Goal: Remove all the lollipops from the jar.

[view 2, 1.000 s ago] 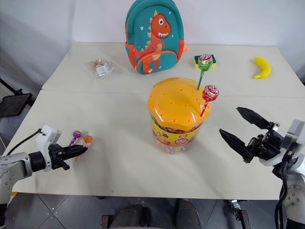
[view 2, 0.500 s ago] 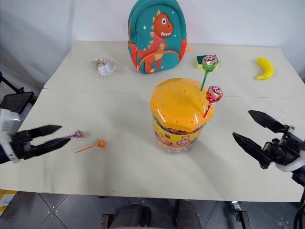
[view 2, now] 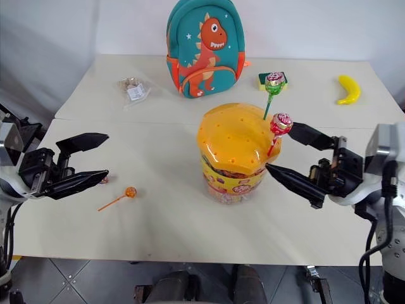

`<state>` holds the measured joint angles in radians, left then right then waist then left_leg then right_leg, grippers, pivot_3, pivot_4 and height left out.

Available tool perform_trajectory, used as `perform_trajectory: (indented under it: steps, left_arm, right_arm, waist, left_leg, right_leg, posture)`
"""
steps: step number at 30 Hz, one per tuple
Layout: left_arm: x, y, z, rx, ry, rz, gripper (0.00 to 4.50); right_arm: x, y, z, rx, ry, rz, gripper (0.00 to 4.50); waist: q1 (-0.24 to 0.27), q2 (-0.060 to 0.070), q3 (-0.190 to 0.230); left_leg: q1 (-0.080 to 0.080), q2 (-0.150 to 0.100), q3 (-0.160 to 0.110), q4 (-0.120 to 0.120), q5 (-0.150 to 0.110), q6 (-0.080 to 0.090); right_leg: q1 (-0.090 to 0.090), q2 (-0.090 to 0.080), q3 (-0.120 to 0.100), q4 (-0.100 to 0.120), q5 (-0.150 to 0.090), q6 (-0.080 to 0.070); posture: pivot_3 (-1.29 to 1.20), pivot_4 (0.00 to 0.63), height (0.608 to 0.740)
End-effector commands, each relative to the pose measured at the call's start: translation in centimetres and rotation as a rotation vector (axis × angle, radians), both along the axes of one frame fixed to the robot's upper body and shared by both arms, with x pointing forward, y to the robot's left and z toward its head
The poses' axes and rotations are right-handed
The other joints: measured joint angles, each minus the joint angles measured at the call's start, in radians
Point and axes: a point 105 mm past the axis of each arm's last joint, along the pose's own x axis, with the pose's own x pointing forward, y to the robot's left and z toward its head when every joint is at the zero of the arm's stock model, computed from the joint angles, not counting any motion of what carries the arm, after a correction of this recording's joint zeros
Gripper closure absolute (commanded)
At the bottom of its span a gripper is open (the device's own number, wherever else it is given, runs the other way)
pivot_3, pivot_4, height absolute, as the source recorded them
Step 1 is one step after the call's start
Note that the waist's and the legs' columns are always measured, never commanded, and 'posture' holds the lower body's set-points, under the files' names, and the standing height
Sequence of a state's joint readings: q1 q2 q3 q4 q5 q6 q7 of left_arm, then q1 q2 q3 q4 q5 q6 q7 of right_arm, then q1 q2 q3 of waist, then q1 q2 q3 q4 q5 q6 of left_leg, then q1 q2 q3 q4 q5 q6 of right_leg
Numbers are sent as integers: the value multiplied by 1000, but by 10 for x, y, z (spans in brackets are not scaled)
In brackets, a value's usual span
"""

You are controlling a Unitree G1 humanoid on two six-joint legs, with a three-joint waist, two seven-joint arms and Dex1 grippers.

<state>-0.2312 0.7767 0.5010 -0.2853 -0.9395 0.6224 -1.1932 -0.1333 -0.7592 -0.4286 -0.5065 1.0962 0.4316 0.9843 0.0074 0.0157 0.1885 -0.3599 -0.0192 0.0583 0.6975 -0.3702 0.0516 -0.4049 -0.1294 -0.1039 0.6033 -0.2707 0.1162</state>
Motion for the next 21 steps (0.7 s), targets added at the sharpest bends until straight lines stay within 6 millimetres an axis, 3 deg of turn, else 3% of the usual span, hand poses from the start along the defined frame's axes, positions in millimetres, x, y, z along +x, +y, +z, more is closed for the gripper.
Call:
perform_trajectory:
  steps: [1,3,11,14,18,21]
  left_arm:
    - [-6,-10,5,22,-40,-50,9]
    - [-6,-15,7,15,-50,-64,0]
    - [-5,-21,6,7,-42,-85,0]
    - [-4,-23,7,5,-44,-104,0]
    - [-2,-26,7,8,-47,-128,0]
    - [0,-29,8,19,-58,-141,0]
  right_arm:
    - [-1,3,5,-13,-13,14,184]
    - [5,2,6,-19,-15,-9,602]
    - [4,-2,10,33,-25,1,3319]
    - [3,-11,26,112,-49,0,4352]
    - [0,-25,54,213,-83,-29,4475]
    - [7,-51,68,266,-86,-176,4475]
  waist:
    - [4,0,0]
    - [5,0,0]
    - [8,-1,0]
    - [10,-1,1]
    - [13,-1,1]
    - [16,-1,1]
  left_leg:
    - [0,0,0,1,0,0]
    - [0,0,0,1,0,0]
    - [0,0,0,1,0,0]
    - [0,0,0,1,0,0]
    - [0,0,0,1,0,0]
    - [0,0,-1,1,0,0]
  right_leg:
    - [1,0,0,-1,0,0]
    - [1,0,0,-1,0,1]
    - [2,0,-1,-2,1,1]
    - [2,1,-1,-2,1,1]
    - [2,1,-1,-2,1,1]
    - [2,1,-1,-2,1,1]
  posture:
    - [0,150,740]
    - [0,150,740]
    - [0,150,740]
    - [0,150,740]
    - [0,150,740]
    - [0,150,740]
